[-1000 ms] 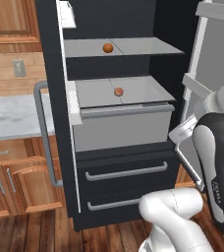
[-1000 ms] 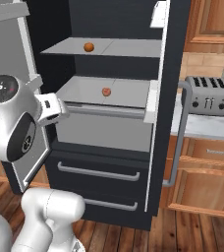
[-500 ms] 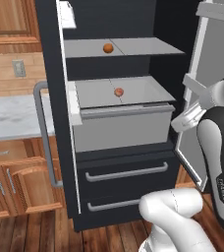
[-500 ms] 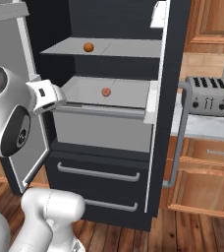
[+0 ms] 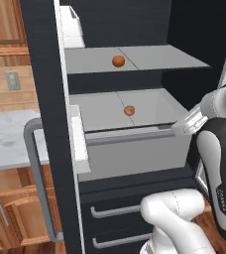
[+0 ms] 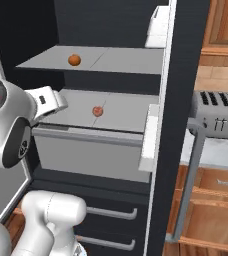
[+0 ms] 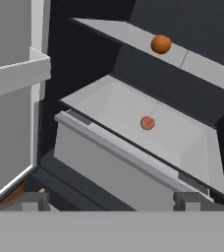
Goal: Retrieve the tangerine and peach from the fridge and place them into the bowl on the dining table.
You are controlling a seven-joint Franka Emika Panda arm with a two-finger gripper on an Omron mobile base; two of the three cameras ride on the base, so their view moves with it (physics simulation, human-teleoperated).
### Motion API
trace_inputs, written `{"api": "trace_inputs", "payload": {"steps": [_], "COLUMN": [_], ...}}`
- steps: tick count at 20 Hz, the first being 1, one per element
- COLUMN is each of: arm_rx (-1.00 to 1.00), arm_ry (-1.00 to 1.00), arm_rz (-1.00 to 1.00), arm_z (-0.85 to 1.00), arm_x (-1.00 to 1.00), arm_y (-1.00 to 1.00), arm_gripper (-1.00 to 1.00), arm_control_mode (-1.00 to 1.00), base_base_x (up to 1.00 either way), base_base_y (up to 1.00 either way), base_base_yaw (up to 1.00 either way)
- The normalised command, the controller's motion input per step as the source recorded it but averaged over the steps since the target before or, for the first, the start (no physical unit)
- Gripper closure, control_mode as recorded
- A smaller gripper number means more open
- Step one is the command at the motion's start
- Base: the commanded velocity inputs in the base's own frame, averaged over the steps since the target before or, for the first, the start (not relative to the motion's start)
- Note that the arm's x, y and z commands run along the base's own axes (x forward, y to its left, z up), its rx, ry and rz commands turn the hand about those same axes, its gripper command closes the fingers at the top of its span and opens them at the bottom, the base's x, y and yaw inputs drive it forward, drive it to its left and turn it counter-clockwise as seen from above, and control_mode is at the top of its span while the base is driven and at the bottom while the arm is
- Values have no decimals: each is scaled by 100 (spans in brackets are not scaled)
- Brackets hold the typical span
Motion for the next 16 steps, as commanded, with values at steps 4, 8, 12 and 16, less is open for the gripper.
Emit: {"api": "trace_inputs", "payload": {"steps": [4, 8, 12, 16], "arm_rx": [0, 0, 1, 2], "arm_ry": [0, 0, 1, 0], "arm_rz": [0, 0, -2, 0], "arm_z": [0, 0, 4, 16], "arm_x": [0, 0, 75, 68], "arm_y": [0, 0, 0, 0], "arm_gripper": [-100, -100, -100, -100], "arm_control_mode": [100, 100, -100, -100], "base_base_x": [100, 100, 25, 0], "base_base_y": [0, 0, 0, 0], "base_base_yaw": [-3, -2, 0, 0]}}
